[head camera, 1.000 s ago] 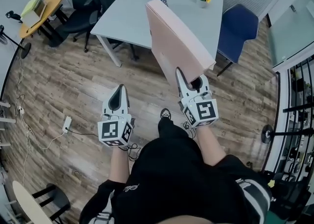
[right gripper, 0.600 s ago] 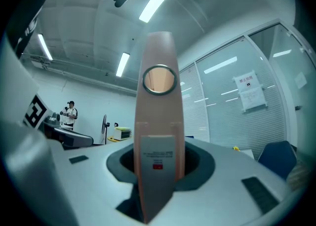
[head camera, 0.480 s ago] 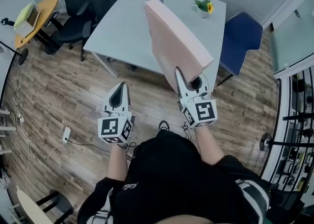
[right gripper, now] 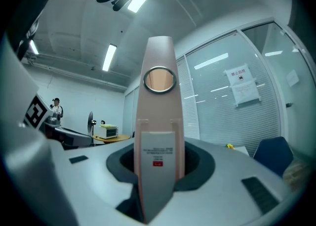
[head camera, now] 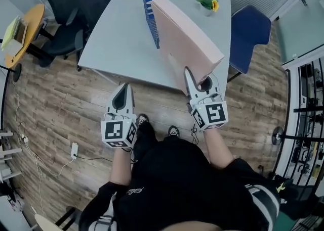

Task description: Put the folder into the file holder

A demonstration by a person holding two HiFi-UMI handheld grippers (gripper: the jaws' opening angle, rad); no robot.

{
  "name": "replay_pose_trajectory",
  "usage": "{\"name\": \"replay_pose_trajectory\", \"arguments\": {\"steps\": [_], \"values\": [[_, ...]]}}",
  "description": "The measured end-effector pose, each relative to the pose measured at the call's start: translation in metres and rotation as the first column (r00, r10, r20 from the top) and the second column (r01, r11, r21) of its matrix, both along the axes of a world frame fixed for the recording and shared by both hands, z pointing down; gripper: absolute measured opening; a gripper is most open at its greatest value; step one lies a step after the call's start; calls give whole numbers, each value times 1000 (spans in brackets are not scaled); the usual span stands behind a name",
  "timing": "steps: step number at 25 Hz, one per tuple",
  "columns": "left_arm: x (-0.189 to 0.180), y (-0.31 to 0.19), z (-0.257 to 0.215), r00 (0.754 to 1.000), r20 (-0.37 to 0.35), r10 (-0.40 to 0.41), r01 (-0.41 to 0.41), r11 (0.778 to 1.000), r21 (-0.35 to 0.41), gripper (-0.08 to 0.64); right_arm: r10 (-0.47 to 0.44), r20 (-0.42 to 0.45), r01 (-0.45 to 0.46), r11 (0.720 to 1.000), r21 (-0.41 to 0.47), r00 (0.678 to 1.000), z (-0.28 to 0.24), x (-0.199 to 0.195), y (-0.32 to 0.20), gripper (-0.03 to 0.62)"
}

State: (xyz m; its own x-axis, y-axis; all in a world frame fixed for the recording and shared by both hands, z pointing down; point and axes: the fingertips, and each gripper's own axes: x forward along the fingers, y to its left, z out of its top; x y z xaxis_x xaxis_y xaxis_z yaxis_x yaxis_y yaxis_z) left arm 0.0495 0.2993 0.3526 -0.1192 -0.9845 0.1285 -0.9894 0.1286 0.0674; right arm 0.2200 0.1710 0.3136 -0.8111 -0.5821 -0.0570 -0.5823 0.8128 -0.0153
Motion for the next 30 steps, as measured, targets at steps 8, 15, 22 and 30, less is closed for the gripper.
{"name": "replay_pose_trajectory", "arguments": {"steps": [8,15,22,30], "values": [[-87,-85,0,983,-5,185,-185,983,6,-2,169,0,-169,985,14,986,0,-63,-47,130],[-139,-151,13,949,-52,312,-312,950,4,-2,296,-6,-296,955,18,955,-2,-104,-81,130],[-159,-216,28,945,-89,314,-315,949,1,-2,276,-22,-276,961,13,961,4,-130,-135,130],[-188,-305,27,953,-55,297,-298,955,-11,-2,216,31,-217,976,30,976,-4,-168,-229,130]]}}
